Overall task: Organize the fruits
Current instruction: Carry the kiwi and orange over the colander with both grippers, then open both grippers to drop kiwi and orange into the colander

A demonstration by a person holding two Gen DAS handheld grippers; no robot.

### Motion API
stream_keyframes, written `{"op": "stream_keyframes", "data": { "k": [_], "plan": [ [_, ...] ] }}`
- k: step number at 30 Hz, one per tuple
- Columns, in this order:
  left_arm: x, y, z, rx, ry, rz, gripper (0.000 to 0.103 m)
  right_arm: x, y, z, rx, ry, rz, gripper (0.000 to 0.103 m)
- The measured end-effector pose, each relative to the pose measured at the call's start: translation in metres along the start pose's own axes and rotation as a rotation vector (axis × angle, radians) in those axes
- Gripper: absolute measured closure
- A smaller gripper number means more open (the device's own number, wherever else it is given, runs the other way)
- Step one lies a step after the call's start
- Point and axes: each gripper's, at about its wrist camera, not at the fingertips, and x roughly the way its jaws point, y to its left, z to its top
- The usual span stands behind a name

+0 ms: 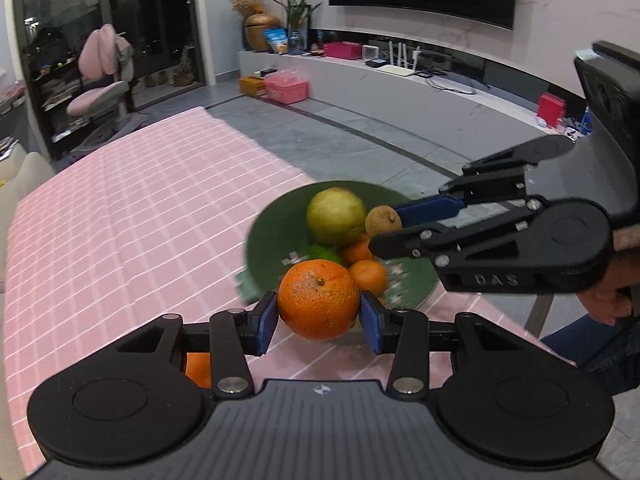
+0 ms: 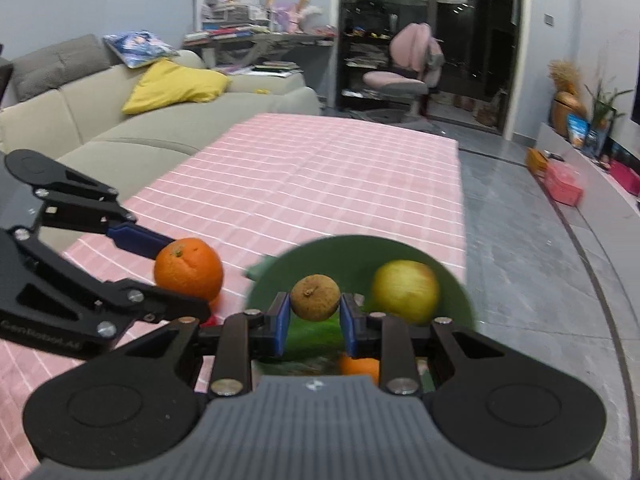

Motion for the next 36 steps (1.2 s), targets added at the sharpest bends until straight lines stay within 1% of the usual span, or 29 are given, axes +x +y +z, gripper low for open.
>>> {"op": "stream_keyframes", "data": {
  "k": [4,9,13,17,21,25,34,35,36],
  "plan": [
    [0.02,-0.017,0.004,0.014,0.027,-0.011,0.054,0.001,-0.029,0.0,-0.003,0.04,-0.023,0.08],
    [0.039,-0.036,0.011,0.025,0.056,-0.019,0.054,0.008,-0.051,0.004,-0.038,0.088,0.005,0.08],
    [0.051,-0.044,0.015,0.028,0.075,-0.019,0.054,0.016,-0.059,0.001,-0.06,0.139,0.026,0.08],
    [0.059,-0.049,0.014,0.021,0.095,-0.016,0.054,0.023,-0.063,-0.004,-0.064,0.18,0.03,0.08],
    [0.067,-0.054,0.013,0.021,0.117,-0.016,0.054,0.03,-0.062,-0.005,-0.076,0.204,0.04,0.08],
    [0.069,-0.054,0.012,0.012,0.128,-0.007,0.054,0.035,-0.06,-0.009,-0.09,0.23,0.032,0.08],
    [0.073,-0.051,0.012,0.005,0.143,-0.004,0.054,0.041,-0.058,-0.01,-0.101,0.257,0.025,0.08],
    [0.073,-0.051,0.012,0.003,0.142,-0.004,0.052,0.041,-0.058,-0.01,-0.101,0.256,0.024,0.08],
    [0.073,-0.051,0.013,0.002,0.141,-0.001,0.048,0.041,-0.058,-0.01,-0.102,0.254,0.021,0.08]
  ]
}}
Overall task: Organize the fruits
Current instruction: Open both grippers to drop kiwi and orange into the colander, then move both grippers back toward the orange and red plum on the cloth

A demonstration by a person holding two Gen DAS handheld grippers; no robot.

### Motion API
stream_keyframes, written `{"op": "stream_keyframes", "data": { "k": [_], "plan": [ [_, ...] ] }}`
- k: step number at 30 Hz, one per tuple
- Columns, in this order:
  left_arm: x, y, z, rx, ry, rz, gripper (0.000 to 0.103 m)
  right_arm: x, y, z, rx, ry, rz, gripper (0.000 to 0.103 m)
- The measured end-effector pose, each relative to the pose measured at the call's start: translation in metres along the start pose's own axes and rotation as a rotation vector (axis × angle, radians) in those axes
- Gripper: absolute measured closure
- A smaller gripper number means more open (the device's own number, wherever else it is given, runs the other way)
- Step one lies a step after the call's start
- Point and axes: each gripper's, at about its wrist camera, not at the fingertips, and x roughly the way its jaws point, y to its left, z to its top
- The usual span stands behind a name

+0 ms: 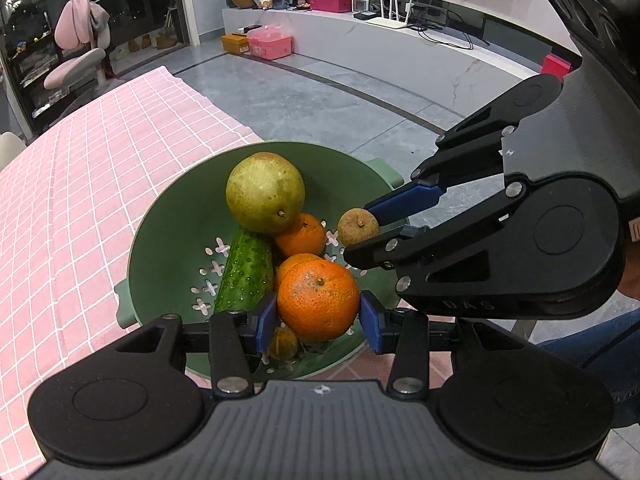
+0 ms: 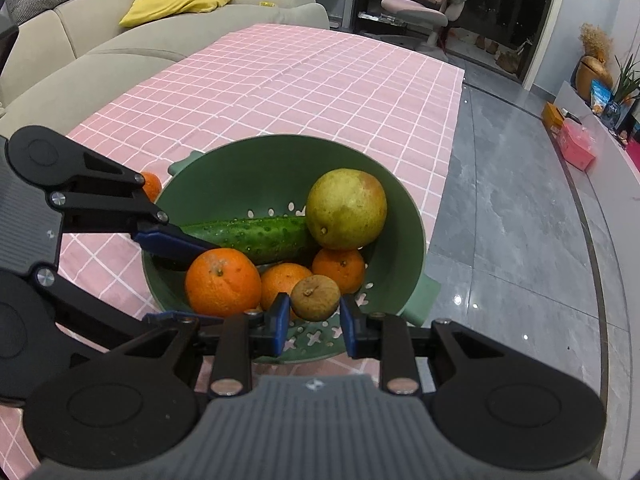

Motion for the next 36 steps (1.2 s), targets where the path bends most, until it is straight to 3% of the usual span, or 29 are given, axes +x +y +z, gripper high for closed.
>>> {"op": "stream_keyframes", "data": {
  "k": [4,6,8,21,36],
  "plan": [
    [-0.006,0.001,0.001,-0.007,-0.025,0.016,0.042,-0.001,-0.001,0.003,0.015,-0.01,-0.01,0.078],
    [-0.009,0.003,0.002,-0.019,-0.042,0.019,0.032,-0.004,-0.003,0.003,0.025,-0.02,-0.012,0.078],
    [-0.016,0.006,0.003,-0.025,-0.062,0.016,0.028,-0.006,-0.005,0.004,0.038,-0.03,-0.018,0.073],
    [-0.066,0.032,-0.009,-0.101,-0.125,0.065,0.028,-0.024,0.008,0.008,0.032,-0.089,-0.002,0.071],
    [-0.116,0.085,-0.069,-0.163,-0.105,0.182,0.028,-0.06,0.034,-0.007,0.075,-0.2,0.059,0.071]
  ]
}}
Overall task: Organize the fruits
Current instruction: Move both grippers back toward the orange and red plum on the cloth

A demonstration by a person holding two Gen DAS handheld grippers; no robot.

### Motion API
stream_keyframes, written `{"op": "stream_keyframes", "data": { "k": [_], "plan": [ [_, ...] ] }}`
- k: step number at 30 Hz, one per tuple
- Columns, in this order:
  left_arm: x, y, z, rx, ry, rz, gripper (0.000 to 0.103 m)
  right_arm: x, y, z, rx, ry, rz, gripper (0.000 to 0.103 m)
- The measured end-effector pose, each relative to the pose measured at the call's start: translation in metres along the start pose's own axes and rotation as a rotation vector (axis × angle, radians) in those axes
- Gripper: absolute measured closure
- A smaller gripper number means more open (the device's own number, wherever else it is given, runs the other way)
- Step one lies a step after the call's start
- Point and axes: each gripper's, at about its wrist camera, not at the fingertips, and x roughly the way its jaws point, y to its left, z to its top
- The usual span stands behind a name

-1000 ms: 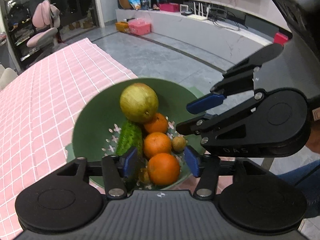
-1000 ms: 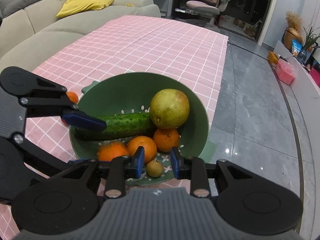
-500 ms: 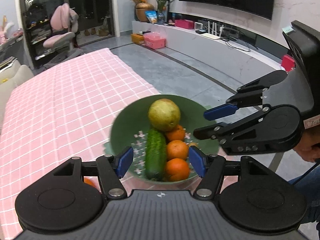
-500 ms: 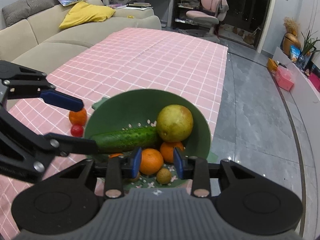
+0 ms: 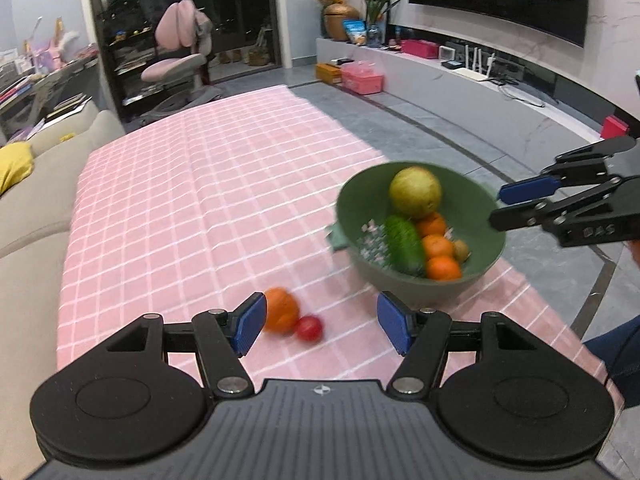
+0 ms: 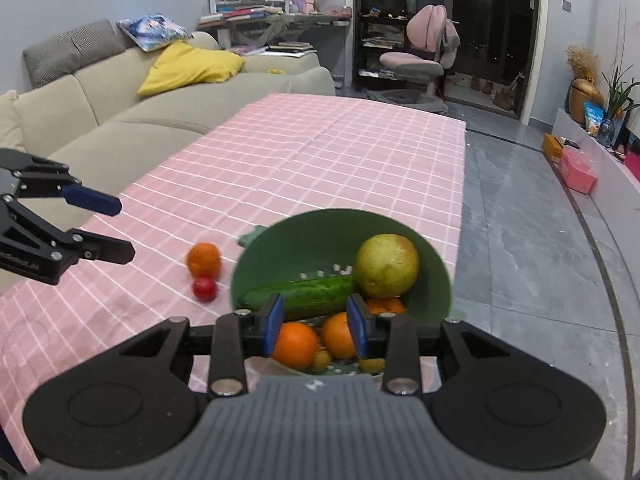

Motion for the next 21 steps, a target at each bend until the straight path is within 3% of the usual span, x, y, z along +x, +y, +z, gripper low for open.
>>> {"op": "stream_keyframes", "data": {
  "k": [7,14,21],
  "plan": [
    [-0.003,0.025,-0.028,-0.048,0.028,0.021,0.028,0.002,0.041,-0.015,-0.004,0.005,0.059,0.071],
    [0.003,0.05,-0.044,-0.065,0.033,0.02,0.028,0.03,0.094,-0.022,-0.065,0.027,0.103,0.071],
    [0.033,0.074,-0.055,-0.093,0.049,0.003,0.028,0.071,0.123,-0.032,-0.069,0.09,0.031,0.07]
  ]
}}
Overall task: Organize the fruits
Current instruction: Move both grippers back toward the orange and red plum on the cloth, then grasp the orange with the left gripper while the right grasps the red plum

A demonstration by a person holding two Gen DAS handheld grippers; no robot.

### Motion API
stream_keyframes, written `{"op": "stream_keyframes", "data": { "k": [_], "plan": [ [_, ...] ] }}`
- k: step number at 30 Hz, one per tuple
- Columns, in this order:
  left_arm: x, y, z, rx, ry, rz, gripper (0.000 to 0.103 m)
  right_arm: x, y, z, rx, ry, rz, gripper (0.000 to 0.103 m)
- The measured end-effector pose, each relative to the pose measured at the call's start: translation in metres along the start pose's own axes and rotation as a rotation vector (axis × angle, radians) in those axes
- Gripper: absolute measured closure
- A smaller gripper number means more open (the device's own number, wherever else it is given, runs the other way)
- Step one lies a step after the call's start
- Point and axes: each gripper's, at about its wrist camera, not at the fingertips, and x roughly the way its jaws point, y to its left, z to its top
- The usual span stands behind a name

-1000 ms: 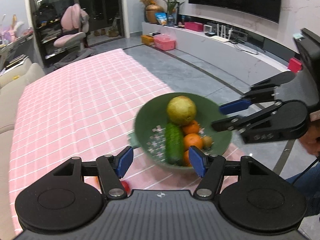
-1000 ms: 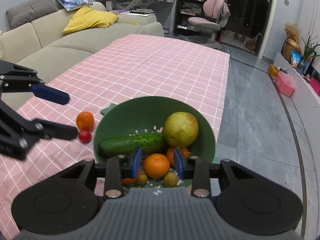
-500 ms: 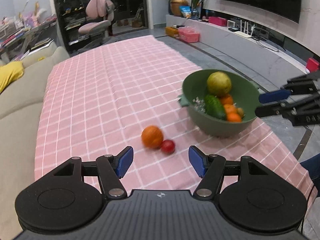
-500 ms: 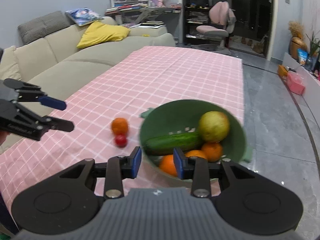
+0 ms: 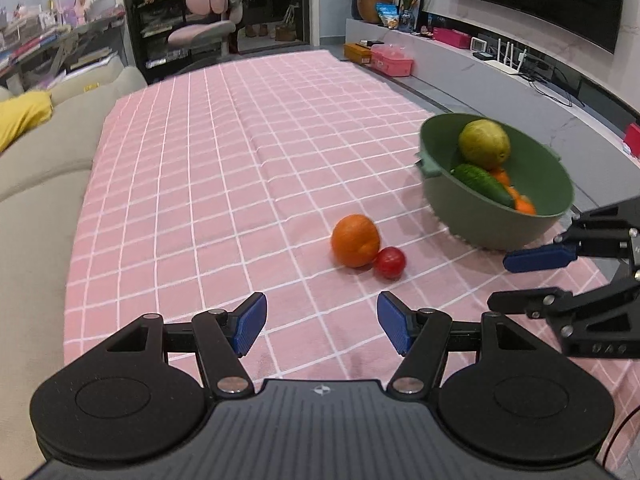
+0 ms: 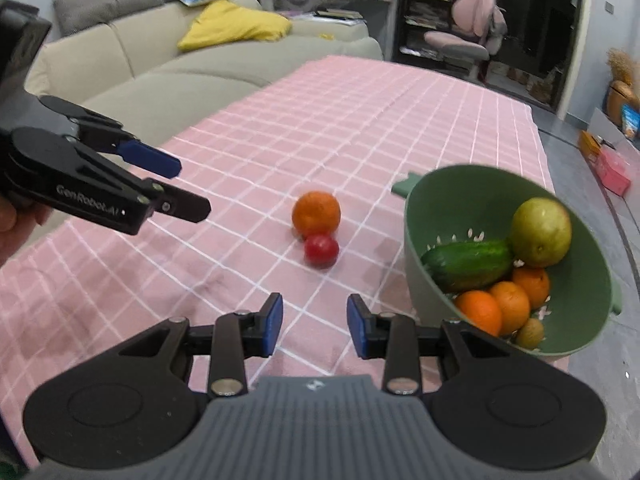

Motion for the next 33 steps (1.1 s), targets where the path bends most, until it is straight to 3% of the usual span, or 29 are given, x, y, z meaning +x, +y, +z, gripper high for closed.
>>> {"op": "stream_keyframes", "data": {
  "k": [12,24,33],
  "plan": [
    [0.054,0.035,0.013,-0.309,0.016,-0.137,0.026,0.055,0.002,0.004,0.126,-0.018,-0.108,0.066],
    [0.086,0.033,0.036,-0.287,0.026,-0.233,0.026,0.086,0.007,0.018,0.107,-0.041,-0.061,0.061],
    [0.101,0.03,0.037,-0.248,0.05,-0.274,0.04,0.1,0.003,0.023,0.111,-0.028,-0.057,0.063]
  ]
}}
